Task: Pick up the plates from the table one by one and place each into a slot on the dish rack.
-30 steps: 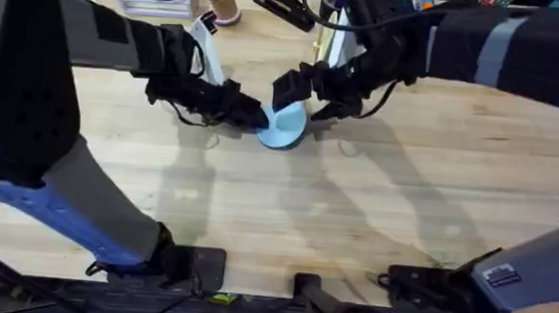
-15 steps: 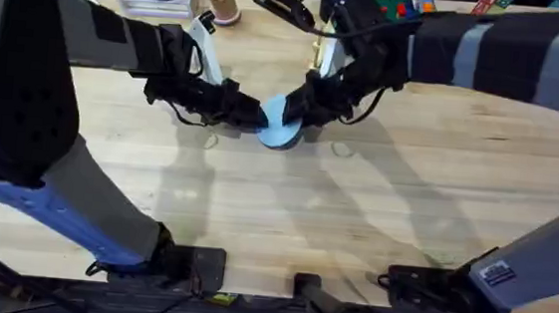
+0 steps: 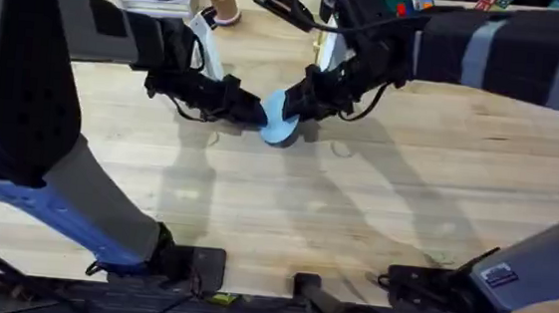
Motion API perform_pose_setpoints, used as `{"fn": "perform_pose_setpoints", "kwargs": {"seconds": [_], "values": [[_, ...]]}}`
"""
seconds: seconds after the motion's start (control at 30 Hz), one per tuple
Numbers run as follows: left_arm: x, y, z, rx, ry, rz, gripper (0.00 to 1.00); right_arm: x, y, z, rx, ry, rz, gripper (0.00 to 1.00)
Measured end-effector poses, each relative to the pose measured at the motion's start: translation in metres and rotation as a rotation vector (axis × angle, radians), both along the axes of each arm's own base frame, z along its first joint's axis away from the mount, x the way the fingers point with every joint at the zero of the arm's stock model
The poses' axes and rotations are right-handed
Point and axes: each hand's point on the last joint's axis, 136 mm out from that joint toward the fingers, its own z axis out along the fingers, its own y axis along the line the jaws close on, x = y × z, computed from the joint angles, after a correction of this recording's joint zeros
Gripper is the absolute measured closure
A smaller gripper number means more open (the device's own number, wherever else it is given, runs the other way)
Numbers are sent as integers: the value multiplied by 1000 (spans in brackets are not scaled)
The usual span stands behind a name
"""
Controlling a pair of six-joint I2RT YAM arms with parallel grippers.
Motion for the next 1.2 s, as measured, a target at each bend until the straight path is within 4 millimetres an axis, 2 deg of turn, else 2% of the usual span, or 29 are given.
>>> {"fn": "perform_pose_setpoints", "kwargs": {"seconds": [0.1, 0.2, 0.4, 0.6, 0.9, 1.07, 1.1, 1.2], "values": [[2, 5, -2, 56, -1, -4, 960, 5, -9, 9, -27, -43, -19, 970], [2, 11, 5, 99, -19, 0, 960, 12, -20, 29, -34, -106, -45, 970], [9, 19, 59, 167, -160, 12, 961, 15, -40, 71, -44, -213, -92, 970], [4, 34, 108, 290, -259, 39, 961, 5, -64, 93, -111, -249, -114, 970], [-5, 55, 158, 435, -316, 74, 961, -4, -102, 133, -310, -268, -121, 970], [-2, 60, 176, 464, -341, 86, 960, -5, -125, 160, -417, -306, -152, 970], [-1, 61, 178, 470, -347, 88, 941, -5, -128, 164, -433, -313, -157, 970], [0, 63, 179, 481, -352, 89, 768, -4, -138, 174, -476, -336, -172, 970]]}}
